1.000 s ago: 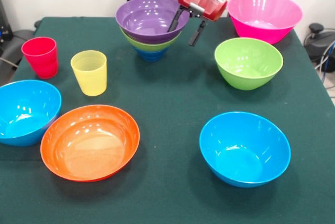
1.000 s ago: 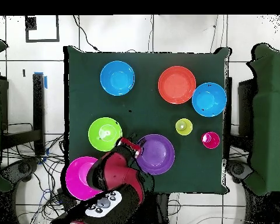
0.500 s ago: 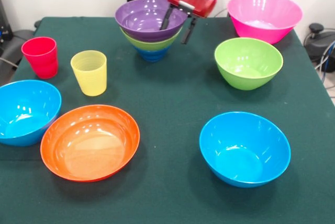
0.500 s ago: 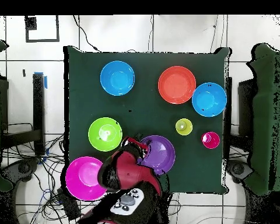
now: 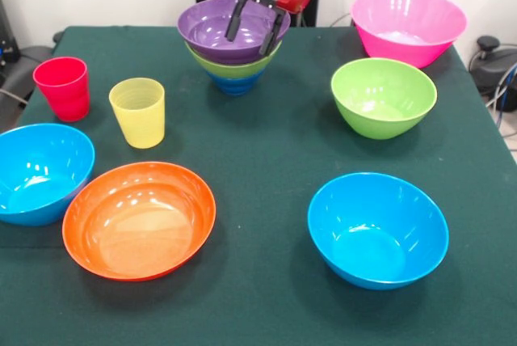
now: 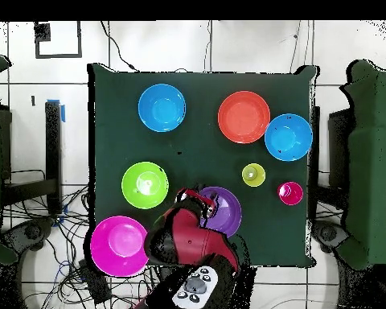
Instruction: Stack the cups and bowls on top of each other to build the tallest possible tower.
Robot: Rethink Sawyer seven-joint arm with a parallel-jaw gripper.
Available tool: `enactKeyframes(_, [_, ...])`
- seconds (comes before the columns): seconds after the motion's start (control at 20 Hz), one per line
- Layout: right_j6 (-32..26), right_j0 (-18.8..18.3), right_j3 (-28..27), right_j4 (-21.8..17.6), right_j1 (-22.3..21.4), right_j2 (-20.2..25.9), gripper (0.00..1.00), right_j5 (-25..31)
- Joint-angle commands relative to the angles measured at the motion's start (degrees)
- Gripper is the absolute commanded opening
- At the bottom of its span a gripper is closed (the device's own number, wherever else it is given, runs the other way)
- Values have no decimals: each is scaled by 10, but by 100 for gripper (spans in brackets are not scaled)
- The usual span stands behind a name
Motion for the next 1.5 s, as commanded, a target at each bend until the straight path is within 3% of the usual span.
enactKeyframes(0.05, [24, -6, 24, -46, -19, 73, 100, 74])
enactKeyframes(0.75, [31, -17, 27, -62, -26, 78, 100, 75])
enactKeyframes(1.3, [10, -53, 21, -71, -87, 112, 100, 153])
enactKeyframes(1.5, [7, -66, 22, -77, -93, 121, 100, 156])
